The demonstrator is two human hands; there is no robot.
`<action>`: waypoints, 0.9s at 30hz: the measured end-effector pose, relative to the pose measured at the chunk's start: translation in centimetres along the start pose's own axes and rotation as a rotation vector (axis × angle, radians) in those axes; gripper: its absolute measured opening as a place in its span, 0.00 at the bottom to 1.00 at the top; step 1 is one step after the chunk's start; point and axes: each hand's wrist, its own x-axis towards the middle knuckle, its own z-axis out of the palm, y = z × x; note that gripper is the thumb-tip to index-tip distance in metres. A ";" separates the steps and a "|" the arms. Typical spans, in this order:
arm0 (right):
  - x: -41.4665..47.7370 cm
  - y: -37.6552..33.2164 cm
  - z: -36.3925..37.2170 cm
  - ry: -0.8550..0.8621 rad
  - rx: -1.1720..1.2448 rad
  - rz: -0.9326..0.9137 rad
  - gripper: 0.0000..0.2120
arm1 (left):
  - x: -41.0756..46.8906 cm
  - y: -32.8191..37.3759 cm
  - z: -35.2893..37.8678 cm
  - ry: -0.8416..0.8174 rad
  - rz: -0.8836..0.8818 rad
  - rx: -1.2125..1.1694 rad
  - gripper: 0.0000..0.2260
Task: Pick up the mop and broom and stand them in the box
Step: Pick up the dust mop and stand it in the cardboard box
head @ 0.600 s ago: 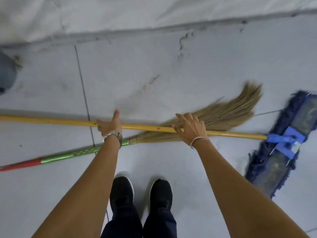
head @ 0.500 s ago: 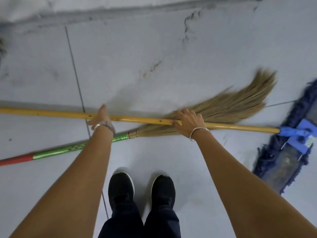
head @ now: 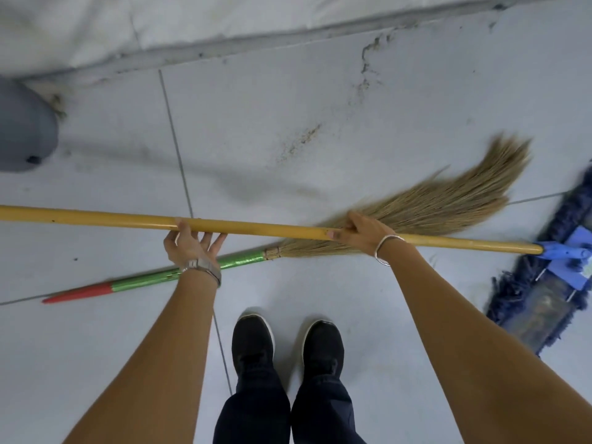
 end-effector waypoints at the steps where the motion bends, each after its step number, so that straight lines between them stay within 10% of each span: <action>1: -1.0 -0.4 -0.8 -0.016 0.023 0.006 0.24 | -1.8 0.8 -0.1 0.000 0.030 -0.018 0.10; 17: -25.0 -18.3 -20.3 0.111 0.407 -0.258 0.21 | -34.4 32.9 6.0 -0.406 0.524 -0.051 0.06; 27: -48.8 -35.5 -26.0 0.168 0.672 -0.561 0.13 | -59.3 55.7 -4.2 -0.731 0.886 0.013 0.06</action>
